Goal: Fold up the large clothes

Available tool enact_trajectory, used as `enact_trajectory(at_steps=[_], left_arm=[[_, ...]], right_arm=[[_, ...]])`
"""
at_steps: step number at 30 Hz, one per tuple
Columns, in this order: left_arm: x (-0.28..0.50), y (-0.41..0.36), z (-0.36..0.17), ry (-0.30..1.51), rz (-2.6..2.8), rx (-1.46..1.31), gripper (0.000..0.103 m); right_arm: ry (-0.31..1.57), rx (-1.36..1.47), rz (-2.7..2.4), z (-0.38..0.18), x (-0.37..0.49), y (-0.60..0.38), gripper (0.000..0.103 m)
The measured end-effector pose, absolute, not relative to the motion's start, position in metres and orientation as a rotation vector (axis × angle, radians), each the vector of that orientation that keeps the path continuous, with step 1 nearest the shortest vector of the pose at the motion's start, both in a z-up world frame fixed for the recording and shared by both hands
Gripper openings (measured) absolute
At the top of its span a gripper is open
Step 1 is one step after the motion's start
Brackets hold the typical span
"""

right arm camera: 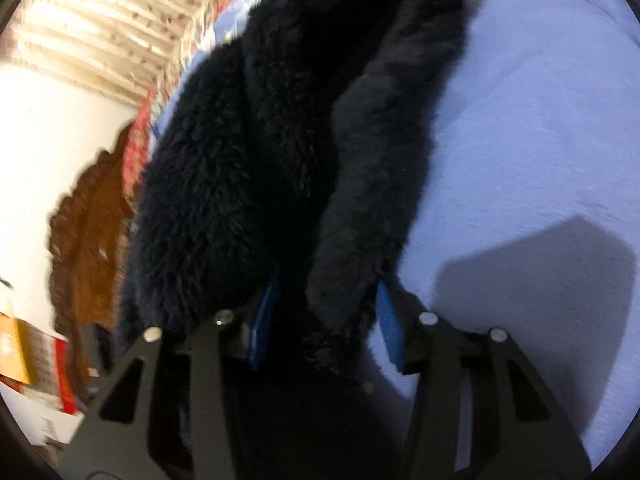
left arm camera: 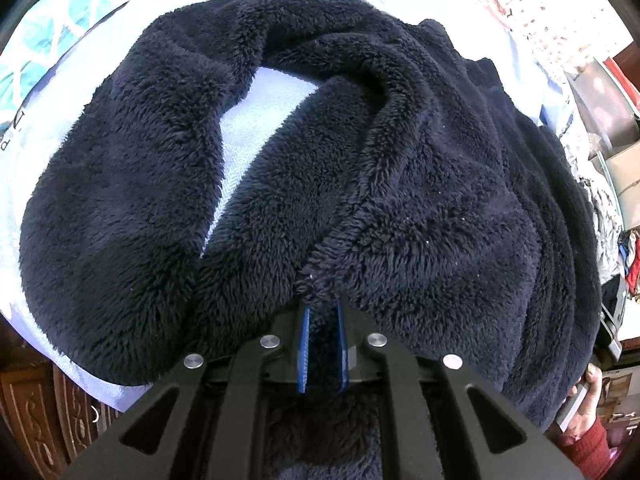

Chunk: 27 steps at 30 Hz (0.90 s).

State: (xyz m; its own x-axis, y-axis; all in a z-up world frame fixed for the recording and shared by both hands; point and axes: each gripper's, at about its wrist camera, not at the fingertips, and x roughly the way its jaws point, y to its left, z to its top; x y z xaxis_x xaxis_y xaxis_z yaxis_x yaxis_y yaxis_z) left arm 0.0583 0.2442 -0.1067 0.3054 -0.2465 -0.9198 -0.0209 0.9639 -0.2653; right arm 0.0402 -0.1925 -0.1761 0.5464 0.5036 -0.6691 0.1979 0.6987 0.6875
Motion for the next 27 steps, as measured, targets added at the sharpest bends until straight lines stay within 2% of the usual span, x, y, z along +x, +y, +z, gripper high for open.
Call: enact_trajectory(at_steps=[1, 2, 6, 12, 14, 15, 16, 17, 18, 27], left_arm=[[0.059, 0.242, -0.106, 1.255, -0.149, -0.240, 0.035], [0.059, 0.241, -0.105, 1.253, -0.148, -0.238, 0.035], [0.056, 0.238, -0.100, 1.240, -0.150, -0.235, 0.035], [0.055, 0.233, -0.096, 1.239, -0.141, -0.216, 0.035], [0.053, 0.227, -0.094, 1.239, -0.145, -0.203, 0.035], [0.052, 0.225, -0.092, 1.234, -0.144, -0.187, 0.035], [0.049, 0.221, -0.089, 1.225, -0.141, -0.163, 0.035], [0.047, 0.216, -0.086, 1.213, -0.139, -0.140, 0.035], [0.046, 0.214, -0.083, 1.207, -0.141, -0.126, 0.035], [0.032, 0.217, -0.036, 1.137, -0.215, -0.196, 0.035]], right_arm=[[1.008, 0.795, 0.198, -0.175, 0.041, -0.193, 0.019], [1.014, 0.803, 0.191, -0.172, 0.041, -0.197, 0.010], [0.903, 0.679, 0.086, -0.133, 0.019, -0.229, 0.006], [0.704, 0.080, -0.509, -0.042, -0.025, -0.323, 0.006], [0.719, 0.060, -0.592, -0.033, -0.039, -0.354, 0.010], [0.740, 0.072, -0.616, -0.032, -0.045, -0.367, 0.025], [0.728, 0.101, -0.630, -0.031, -0.056, -0.375, 0.046], [0.702, 0.141, -0.620, -0.030, -0.068, -0.380, 0.056], [0.674, 0.211, -0.584, -0.031, -0.079, -0.382, 0.061], [0.613, 1.082, -0.132, -0.065, -0.060, -0.363, 0.061]])
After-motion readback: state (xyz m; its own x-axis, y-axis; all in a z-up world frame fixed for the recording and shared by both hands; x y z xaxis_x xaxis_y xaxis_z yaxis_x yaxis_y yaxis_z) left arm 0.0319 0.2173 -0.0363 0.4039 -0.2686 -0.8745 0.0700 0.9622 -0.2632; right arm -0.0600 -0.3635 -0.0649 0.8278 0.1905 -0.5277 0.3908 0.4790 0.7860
